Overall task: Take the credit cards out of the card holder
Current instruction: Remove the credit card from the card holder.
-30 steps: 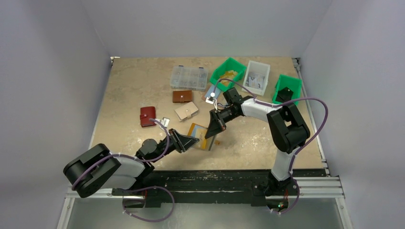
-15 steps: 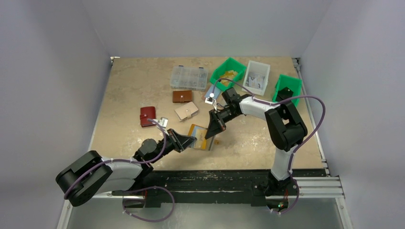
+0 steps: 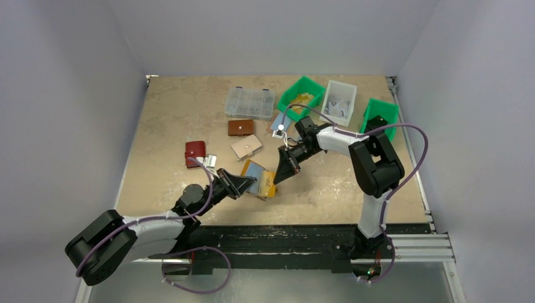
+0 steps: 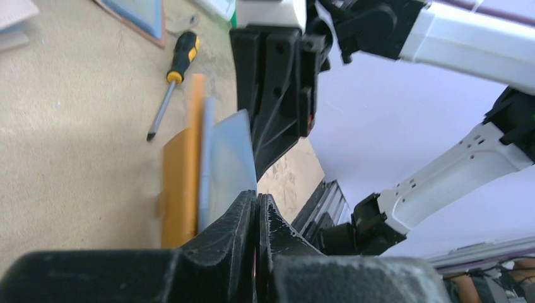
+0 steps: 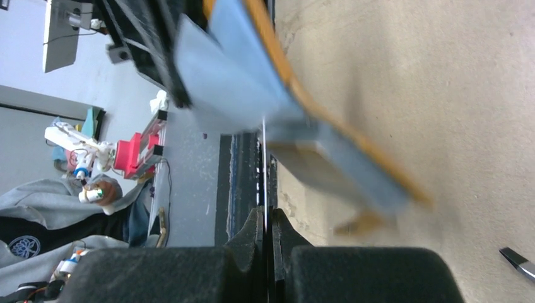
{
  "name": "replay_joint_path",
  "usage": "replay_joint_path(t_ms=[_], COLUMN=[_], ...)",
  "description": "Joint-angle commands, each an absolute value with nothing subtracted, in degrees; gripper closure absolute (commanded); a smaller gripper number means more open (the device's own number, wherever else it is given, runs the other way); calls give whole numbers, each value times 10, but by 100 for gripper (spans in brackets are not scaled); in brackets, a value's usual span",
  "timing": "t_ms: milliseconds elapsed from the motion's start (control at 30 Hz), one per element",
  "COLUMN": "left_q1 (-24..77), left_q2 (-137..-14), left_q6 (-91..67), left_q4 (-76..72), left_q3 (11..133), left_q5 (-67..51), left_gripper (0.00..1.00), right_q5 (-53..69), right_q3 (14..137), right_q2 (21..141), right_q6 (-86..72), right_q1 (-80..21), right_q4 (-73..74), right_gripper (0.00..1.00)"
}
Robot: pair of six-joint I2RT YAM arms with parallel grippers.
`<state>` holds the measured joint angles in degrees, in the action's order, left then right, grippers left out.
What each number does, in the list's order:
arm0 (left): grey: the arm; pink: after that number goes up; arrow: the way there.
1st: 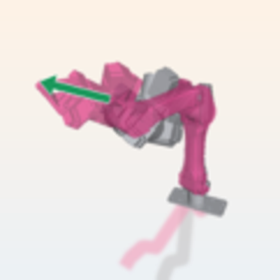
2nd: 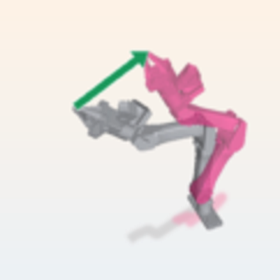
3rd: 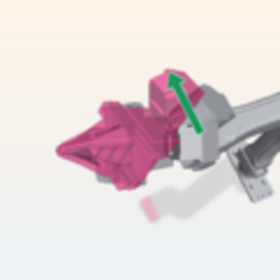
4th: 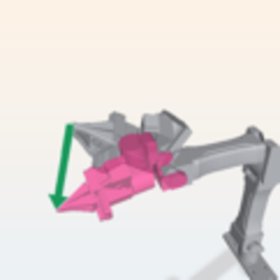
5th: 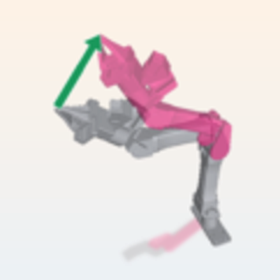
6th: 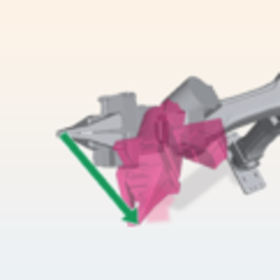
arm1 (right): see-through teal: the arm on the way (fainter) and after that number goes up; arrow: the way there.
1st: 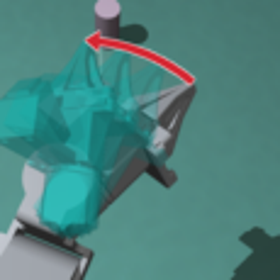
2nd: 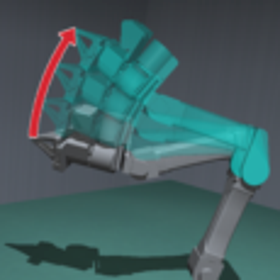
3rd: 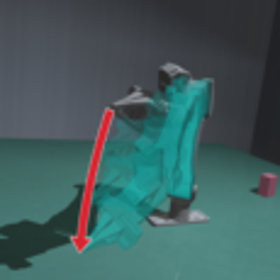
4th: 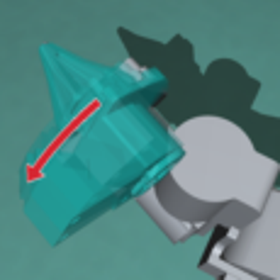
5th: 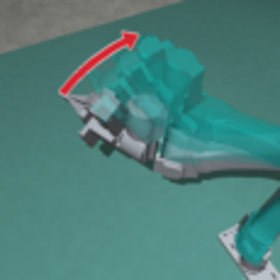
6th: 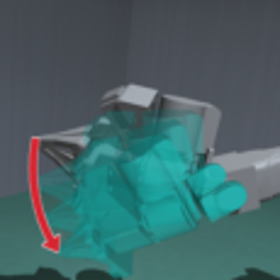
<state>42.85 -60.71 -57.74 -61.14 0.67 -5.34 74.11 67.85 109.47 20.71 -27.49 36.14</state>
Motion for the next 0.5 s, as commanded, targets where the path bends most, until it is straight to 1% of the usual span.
replay_joint_path(t_ms=[0,167,467], left_q1=[420,419,418], left_q2=[-566,-519,-428], left_q6=[-576,-574,-571], left_q4=[-631,-515,-214], left_q3=[-39,-33,9], left_q5=[-15,30,127], left_gripper=[100,100,100], right_q5=[711,688,652], right_q3=[698,713,729], right_q2=[1106,1113,1096], right_q6=[245,290,339], right_q1=[-277,-276,-270], right_q4=[394,433,472], right_gripper=[100,100,100])
